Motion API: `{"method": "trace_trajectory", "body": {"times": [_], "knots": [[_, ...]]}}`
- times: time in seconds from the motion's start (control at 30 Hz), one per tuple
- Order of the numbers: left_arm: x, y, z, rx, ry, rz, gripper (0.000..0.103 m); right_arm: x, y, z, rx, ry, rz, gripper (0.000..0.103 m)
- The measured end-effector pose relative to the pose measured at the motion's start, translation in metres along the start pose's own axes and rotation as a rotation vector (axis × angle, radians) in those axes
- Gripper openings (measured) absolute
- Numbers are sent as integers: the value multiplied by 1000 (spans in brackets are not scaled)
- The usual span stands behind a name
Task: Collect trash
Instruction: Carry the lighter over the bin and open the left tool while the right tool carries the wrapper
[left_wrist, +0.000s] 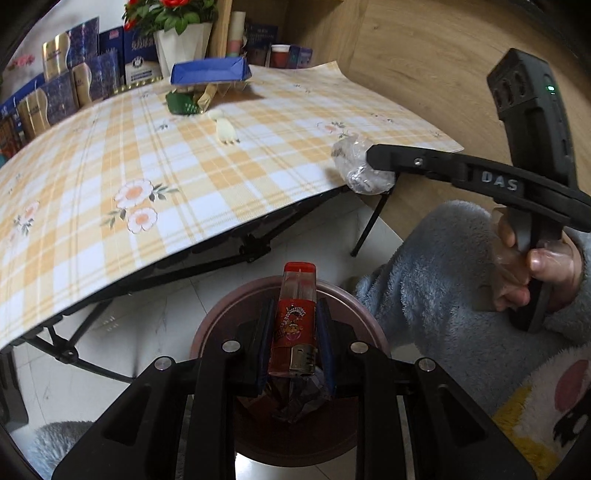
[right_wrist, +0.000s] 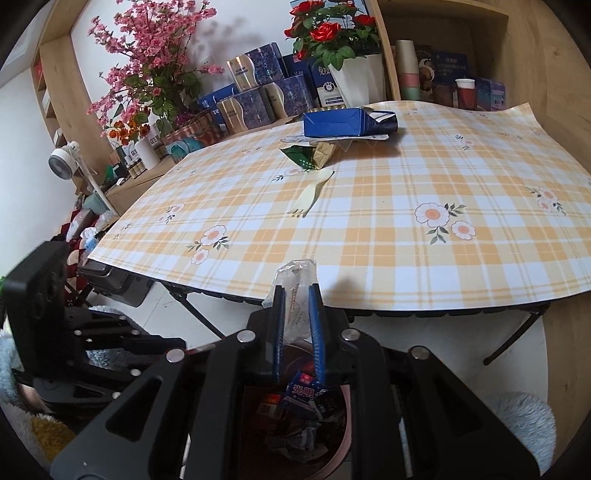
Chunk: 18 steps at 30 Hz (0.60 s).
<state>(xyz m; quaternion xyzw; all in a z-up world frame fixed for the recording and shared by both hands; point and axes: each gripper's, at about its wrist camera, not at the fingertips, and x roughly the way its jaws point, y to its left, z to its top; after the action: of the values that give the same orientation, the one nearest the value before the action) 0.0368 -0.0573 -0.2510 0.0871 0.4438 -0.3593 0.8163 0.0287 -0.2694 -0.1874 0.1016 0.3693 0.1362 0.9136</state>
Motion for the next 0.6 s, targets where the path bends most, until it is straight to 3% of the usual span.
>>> {"method": "trace_trajectory", "body": {"times": [0.37, 0.4, 0.47, 0.6], "knots": [[4, 15, 2, -87, 9, 1, 22, 4, 2, -1, -5, 19, 13, 17], [3, 16, 2, -90, 4, 3, 25, 4, 2, -2, -7, 20, 16, 17], [-3, 18, 3, -100, -27, 22, 50, 5, 3, -2, -13, 24, 21, 17], [-23, 28, 3, -161, -134, 87, 69, 8, 8, -2, -36, 43, 33, 17]]}}
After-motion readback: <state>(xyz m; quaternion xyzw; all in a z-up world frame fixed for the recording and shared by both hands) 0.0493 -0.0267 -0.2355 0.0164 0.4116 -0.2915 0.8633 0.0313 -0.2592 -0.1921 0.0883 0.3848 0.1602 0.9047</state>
